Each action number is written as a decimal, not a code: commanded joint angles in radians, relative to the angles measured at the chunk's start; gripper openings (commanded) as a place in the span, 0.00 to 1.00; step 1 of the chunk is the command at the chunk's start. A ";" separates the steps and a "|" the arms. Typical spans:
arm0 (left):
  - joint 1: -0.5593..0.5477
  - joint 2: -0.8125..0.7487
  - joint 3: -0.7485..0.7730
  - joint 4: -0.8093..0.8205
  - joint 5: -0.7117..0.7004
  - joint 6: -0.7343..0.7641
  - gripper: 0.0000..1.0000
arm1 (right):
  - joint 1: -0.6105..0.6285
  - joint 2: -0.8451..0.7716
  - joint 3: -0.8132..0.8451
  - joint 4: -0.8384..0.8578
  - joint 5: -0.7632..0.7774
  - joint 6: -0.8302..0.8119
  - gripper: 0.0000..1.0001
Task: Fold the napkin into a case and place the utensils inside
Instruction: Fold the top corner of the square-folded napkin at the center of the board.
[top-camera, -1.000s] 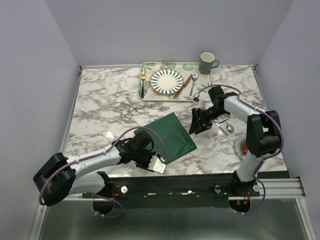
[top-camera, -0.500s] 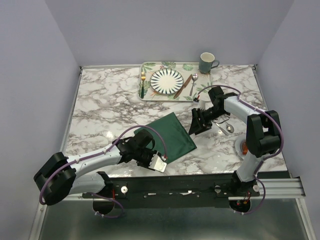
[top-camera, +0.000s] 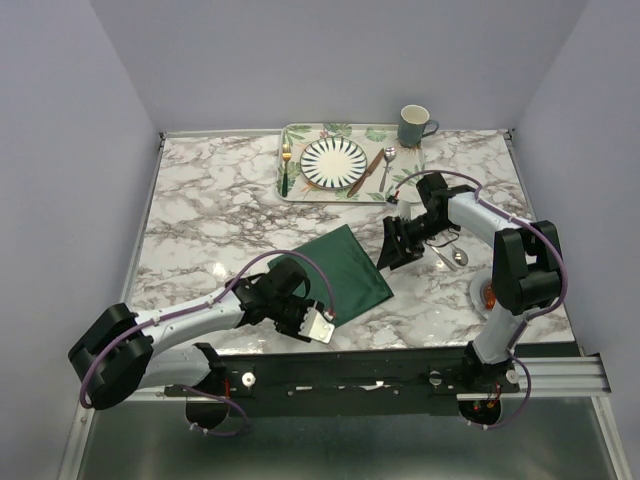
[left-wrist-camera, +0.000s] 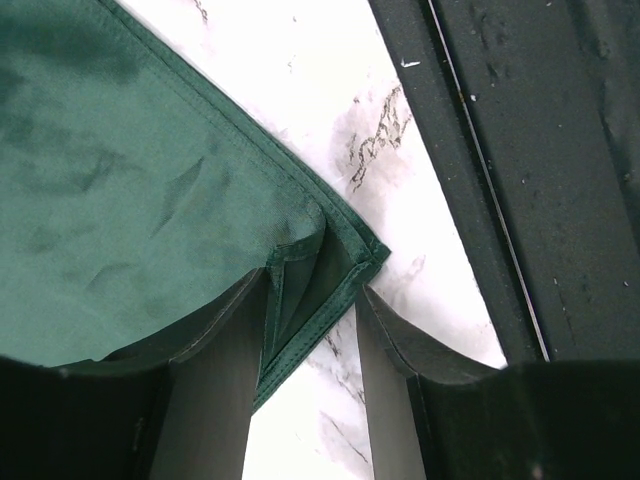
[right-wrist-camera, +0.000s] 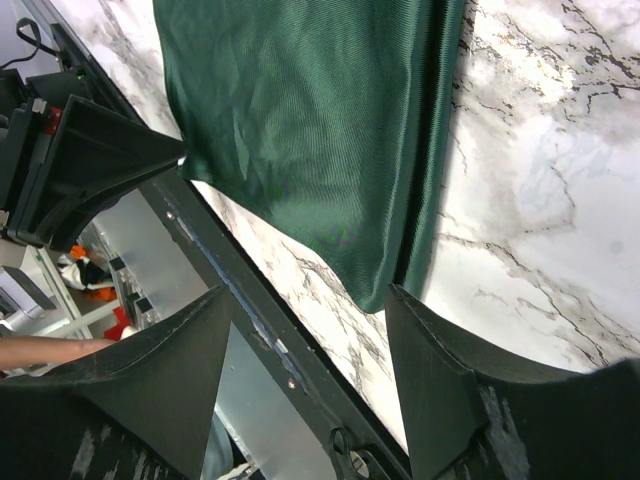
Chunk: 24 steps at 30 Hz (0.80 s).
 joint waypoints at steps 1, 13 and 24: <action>-0.011 0.020 0.025 0.041 -0.034 -0.025 0.52 | 0.005 -0.003 -0.012 -0.012 -0.025 0.005 0.71; -0.013 0.025 0.021 0.096 -0.052 -0.040 0.59 | 0.005 0.000 -0.010 -0.017 -0.025 0.005 0.72; -0.013 0.016 0.036 0.061 -0.020 -0.020 0.29 | 0.005 0.009 -0.006 -0.019 -0.023 0.005 0.72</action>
